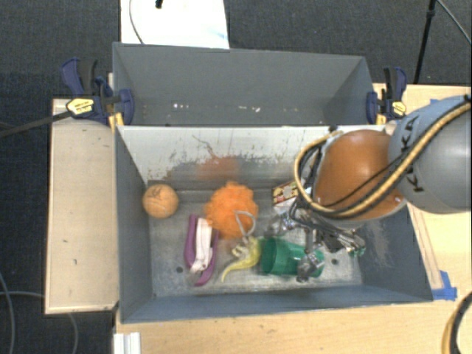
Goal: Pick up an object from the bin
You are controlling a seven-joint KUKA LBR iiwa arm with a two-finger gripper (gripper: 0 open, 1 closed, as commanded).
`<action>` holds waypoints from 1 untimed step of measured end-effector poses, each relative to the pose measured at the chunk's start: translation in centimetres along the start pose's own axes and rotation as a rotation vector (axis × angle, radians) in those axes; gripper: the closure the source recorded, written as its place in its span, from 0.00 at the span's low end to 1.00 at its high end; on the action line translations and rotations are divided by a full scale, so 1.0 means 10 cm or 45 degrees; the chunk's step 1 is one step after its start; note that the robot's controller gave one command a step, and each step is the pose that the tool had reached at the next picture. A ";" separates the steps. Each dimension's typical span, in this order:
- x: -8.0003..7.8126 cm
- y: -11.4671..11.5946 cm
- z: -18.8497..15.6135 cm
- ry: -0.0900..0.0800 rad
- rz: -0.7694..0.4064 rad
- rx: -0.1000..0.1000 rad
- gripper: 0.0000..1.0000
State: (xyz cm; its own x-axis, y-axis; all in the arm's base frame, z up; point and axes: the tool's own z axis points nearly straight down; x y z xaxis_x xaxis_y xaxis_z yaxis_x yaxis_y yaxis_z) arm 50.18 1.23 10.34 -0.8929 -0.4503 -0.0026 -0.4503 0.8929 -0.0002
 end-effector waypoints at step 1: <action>0.39 -0.87 0.27 -0.013 -0.175 0.006 1.00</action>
Offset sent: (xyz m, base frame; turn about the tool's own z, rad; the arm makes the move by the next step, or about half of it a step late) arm 0.0000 0.0000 0.0000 0.0000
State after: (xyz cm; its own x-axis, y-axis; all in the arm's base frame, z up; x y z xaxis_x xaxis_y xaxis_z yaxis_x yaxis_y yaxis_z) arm 50.64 -8.31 7.63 -0.8226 -0.5685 -0.0123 -0.5684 0.8227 -0.0061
